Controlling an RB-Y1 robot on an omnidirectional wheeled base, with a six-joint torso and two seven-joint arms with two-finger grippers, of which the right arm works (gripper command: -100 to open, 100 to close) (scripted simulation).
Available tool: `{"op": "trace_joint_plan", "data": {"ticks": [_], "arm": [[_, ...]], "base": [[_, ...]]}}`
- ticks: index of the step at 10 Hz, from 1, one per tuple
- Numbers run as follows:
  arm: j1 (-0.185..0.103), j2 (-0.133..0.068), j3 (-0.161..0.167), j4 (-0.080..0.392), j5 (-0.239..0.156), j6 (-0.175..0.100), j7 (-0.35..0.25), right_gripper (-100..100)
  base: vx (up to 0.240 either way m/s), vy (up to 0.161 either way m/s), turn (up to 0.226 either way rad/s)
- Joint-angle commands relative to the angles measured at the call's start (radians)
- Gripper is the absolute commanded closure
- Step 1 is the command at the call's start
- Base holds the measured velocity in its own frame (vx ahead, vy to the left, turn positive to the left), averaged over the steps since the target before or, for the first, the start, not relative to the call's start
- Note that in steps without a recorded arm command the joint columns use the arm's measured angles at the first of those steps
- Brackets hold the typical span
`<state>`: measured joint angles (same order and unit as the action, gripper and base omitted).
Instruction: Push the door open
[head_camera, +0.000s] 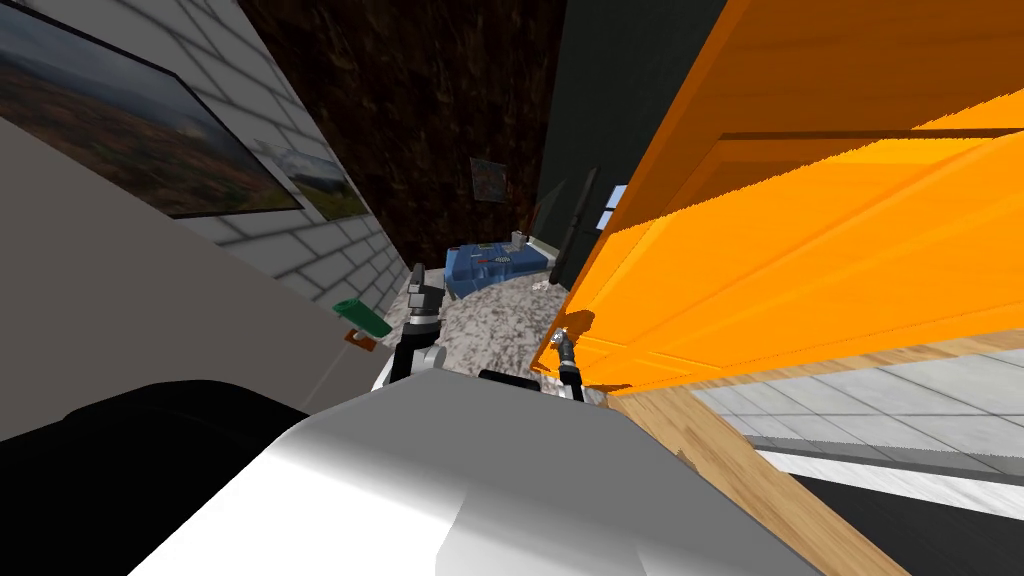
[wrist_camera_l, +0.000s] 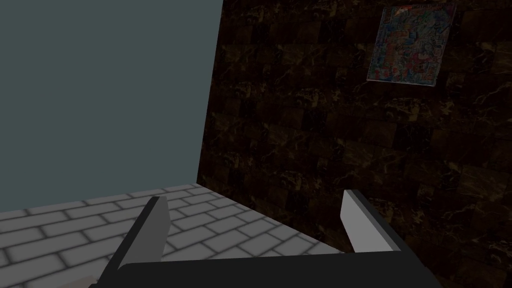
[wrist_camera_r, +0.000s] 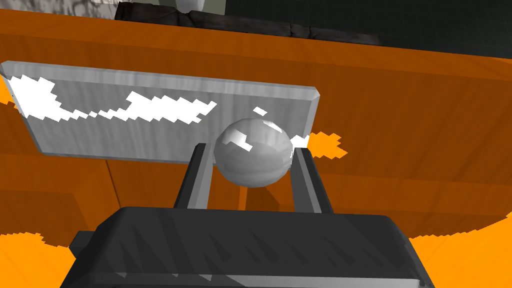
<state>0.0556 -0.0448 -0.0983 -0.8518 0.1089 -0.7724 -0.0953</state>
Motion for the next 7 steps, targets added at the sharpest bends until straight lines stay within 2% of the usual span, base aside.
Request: {"op": "trace_joint_plan", "data": {"ticks": [1, 4, 7], "arm": [[-0.003, -0.006, -0.013, -0.005, -0.008, 0.003, 0.003, 100], [-0.013, -0.009, -0.047, -0.001, -0.029, 0.011, 0.014, 100], [-0.024, -0.004, -0.086, 0.004, -0.054, 0.021, 0.027, 100]], "base": [[0.149, 0.035, -0.047], [0.199, 0.080, -0.058], [0.215, 0.080, -0.080]]}}
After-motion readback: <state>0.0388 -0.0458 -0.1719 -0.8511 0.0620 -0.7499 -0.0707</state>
